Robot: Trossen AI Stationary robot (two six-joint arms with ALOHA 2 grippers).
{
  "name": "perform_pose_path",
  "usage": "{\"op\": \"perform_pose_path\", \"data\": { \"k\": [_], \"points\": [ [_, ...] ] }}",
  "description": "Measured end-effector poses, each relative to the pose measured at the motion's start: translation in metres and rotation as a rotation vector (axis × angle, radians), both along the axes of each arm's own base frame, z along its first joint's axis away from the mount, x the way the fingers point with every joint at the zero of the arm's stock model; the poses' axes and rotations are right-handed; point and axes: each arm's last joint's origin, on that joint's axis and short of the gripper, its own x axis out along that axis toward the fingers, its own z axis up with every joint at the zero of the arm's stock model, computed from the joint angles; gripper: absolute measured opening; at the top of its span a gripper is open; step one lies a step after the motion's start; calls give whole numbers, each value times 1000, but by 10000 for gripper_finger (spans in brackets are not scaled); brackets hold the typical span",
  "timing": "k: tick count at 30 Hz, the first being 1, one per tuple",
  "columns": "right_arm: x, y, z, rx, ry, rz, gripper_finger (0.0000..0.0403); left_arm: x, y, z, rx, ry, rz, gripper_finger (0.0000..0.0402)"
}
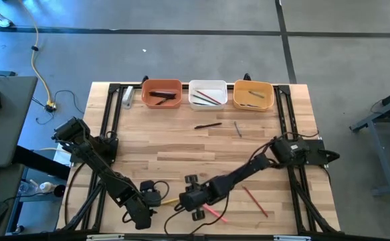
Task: Sort crayons/erasers/pens/pencils in bins
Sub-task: Put the yellow pencil into the white bin
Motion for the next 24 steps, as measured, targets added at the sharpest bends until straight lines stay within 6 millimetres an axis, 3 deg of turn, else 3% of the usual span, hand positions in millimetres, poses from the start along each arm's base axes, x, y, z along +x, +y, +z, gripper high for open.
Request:
{"op": "perform_pose_path", "data": {
  "k": [7,15,24],
  "points": [
    [2,-3,-9,3,20,-20,108,1,1,0,0,0,1,133],
    [2,-2,-10,0,26,4,9,9,11,0,-3,5,31,133],
    [0,4,-8,-13,1,13,5,17,22,-1,-2,20,43,133]
  ]
}}
